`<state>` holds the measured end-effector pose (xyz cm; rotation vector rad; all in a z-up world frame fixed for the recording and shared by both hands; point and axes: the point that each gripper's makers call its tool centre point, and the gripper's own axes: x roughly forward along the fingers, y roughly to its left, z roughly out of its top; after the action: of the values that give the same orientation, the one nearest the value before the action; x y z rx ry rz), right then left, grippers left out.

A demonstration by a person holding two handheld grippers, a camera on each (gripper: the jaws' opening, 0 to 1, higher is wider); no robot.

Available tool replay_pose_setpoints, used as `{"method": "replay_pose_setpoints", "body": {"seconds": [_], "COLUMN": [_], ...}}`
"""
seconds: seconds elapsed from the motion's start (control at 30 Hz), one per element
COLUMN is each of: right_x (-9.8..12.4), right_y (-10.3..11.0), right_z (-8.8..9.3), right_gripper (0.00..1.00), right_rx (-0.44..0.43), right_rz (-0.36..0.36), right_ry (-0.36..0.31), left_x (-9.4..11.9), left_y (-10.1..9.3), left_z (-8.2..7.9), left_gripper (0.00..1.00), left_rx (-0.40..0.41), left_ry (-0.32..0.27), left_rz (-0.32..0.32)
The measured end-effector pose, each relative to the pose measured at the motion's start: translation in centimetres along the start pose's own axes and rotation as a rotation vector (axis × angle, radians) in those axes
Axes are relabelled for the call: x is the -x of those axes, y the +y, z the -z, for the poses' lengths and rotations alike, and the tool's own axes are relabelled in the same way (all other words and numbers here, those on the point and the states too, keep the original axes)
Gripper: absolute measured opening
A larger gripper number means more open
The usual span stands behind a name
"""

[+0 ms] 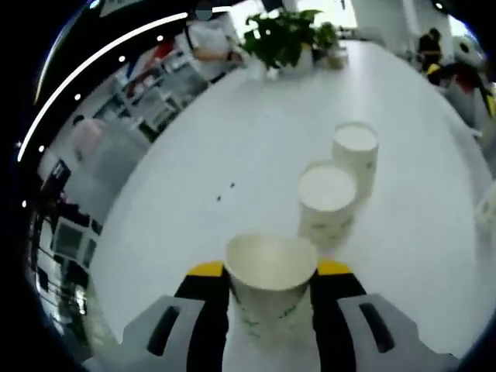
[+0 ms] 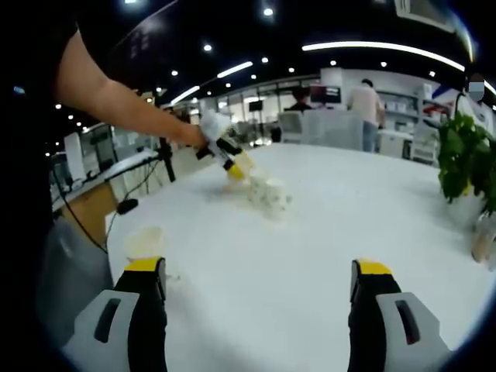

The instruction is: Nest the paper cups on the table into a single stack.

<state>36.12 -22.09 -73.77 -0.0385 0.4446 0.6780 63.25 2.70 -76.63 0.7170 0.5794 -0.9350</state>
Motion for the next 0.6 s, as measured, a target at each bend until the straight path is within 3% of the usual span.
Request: {"method": "replay_pose_setpoints", "body": {"seconds": [0.37,0.6], "right_x": [0.1,0.3], "right_y": [-0.1,-0.1], "right_z": [-0.3,-0.5], "right_gripper": [0.98,0.98], "right_rx": [-0.003,0.001], "right_rz": [0.004,0.005], "right_ry": [-0.007,-0.010], "left_x": [1.8,3.2], "left_y": [3.1,4.4], "left_z": [-3.3,-5.3], "left_gripper": [0.38,0.38], "left_rx": [0.228,0.356], "left_ry": [-0.190,-0.326], "left_rz": [-0.132,-0.173]}}
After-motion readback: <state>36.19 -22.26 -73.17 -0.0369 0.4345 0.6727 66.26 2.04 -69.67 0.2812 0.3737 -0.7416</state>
